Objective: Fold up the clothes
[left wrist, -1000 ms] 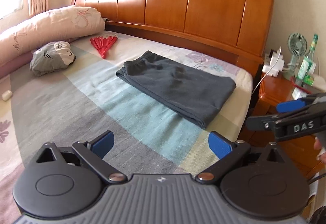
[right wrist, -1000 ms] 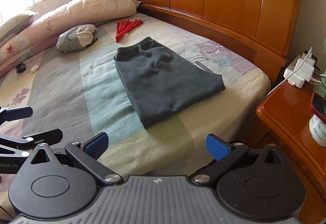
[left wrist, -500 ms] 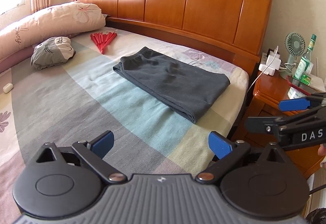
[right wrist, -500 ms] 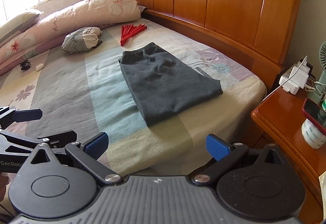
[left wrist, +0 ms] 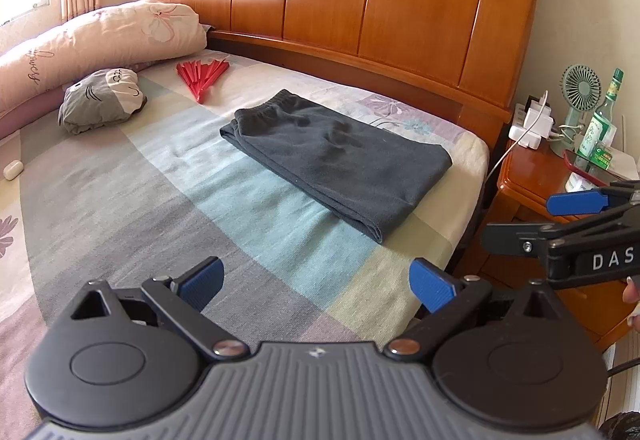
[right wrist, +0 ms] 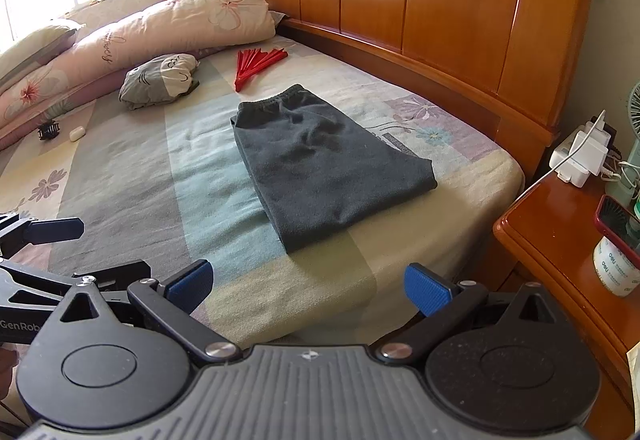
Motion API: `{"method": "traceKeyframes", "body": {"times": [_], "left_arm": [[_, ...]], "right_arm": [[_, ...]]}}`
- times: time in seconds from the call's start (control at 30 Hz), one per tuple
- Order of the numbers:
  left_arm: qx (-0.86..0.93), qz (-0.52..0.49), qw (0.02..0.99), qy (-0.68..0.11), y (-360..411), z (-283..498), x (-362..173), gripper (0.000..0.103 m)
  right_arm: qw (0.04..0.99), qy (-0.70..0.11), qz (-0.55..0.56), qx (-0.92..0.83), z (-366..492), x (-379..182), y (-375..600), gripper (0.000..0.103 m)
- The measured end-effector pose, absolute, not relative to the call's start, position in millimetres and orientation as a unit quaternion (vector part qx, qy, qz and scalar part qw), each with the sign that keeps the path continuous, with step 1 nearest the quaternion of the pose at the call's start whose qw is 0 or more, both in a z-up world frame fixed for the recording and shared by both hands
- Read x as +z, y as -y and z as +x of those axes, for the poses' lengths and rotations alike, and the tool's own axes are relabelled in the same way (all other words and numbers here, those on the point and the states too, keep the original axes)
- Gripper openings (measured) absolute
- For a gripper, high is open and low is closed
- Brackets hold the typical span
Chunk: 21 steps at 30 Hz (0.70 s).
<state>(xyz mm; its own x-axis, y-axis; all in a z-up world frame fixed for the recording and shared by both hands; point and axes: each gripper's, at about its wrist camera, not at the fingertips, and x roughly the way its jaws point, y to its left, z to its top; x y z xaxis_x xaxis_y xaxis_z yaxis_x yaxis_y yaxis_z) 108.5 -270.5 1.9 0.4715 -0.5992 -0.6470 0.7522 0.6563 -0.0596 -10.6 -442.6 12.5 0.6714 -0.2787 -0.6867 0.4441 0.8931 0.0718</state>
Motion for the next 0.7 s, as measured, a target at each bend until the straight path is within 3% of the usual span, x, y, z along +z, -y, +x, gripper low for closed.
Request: {"method": "traceKeyframes", "body": {"times": [0.7], "left_arm": [[-0.387, 0.108, 0.853, -0.334, 268.0, 113.2, 1.5, 0.099]], "right_arm": [[0.912, -0.349, 0.115, -0.182, -2.7, 16.3, 439.7, 0.103]]}}
